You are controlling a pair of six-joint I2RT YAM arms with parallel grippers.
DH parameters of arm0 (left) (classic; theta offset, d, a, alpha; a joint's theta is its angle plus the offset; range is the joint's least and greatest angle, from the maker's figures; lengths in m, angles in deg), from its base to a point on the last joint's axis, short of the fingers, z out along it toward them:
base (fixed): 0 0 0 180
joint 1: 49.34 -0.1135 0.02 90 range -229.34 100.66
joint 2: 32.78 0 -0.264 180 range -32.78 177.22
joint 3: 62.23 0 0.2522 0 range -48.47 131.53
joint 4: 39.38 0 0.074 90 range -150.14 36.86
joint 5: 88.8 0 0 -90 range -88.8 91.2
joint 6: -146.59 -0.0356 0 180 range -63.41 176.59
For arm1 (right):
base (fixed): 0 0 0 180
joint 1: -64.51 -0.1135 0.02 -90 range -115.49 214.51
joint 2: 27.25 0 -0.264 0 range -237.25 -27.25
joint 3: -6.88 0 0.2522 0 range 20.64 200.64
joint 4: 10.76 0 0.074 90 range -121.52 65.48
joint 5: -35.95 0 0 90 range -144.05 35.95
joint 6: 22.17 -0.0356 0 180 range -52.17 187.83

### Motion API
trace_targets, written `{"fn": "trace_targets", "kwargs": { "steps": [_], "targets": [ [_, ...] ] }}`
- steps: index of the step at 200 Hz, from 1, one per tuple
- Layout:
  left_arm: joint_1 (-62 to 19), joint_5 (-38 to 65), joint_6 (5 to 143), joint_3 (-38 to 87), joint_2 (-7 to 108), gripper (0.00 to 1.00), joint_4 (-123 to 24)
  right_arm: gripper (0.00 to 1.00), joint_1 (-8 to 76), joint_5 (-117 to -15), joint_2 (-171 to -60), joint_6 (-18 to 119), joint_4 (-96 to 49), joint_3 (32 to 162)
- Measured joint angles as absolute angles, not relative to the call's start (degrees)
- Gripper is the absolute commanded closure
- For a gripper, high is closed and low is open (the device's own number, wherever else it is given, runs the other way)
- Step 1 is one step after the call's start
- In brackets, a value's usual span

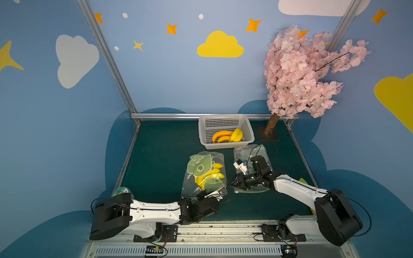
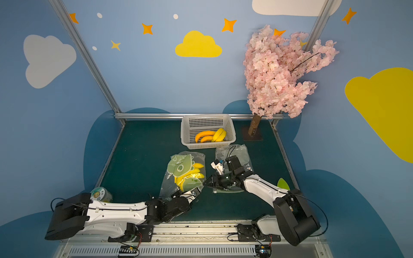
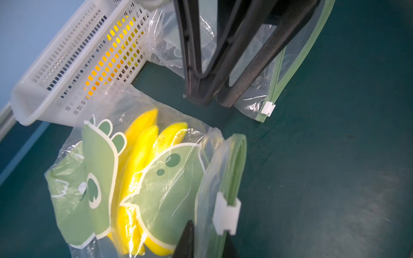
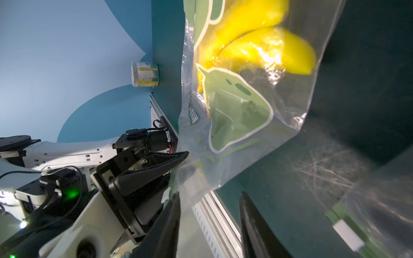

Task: Open the zip-top bag and take out the banana
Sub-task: Unzip the zipper on the zipper food storage bag.

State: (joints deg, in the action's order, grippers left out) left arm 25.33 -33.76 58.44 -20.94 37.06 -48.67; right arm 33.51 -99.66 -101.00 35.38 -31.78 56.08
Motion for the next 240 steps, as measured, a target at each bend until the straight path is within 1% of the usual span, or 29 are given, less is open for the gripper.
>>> {"fn": "trace_targets", "kwargs": {
  "steps": [39,68,93,151,190,228,240],
  "targets": [
    [19.87,-23.10,59.99,-23.28,30.20,0.81,-48.34,0.52,32.59,-94.57,-89.86,46.49,-32.24,54.53],
    [15.93,-15.18,61.15,-24.00,27.51,0.82,-47.89,0.51,26.93,-90.39,-85.86,55.05,-28.77,49.64],
    [12.83,-8.76,62.48,-24.55,26.50,0.82,-46.53,0.49,22.97,-87.33,-86.82,61.63,-26.19,47.10],
    [7.65,3.26,64.67,-25.36,25.70,0.83,-45.09,0.48,21.53,-84.01,-88.13,70.97,-20.05,46.77],
    [5.81,7.94,65.69,-26.25,25.72,0.83,-44.10,0.50,21.53,-85.06,-90.05,73.79,-16.05,46.80],
    [4.55,10.74,66.28,-26.54,25.72,0.83,-43.16,0.58,21.49,-88.64,-94.49,74.70,-14.39,48.54],
    [4.20,11.39,66.48,-26.60,25.72,0.83,-42.97,0.64,21.49,-89.69,-95.41,74.92,-14.21,49.33]
  ]
}}
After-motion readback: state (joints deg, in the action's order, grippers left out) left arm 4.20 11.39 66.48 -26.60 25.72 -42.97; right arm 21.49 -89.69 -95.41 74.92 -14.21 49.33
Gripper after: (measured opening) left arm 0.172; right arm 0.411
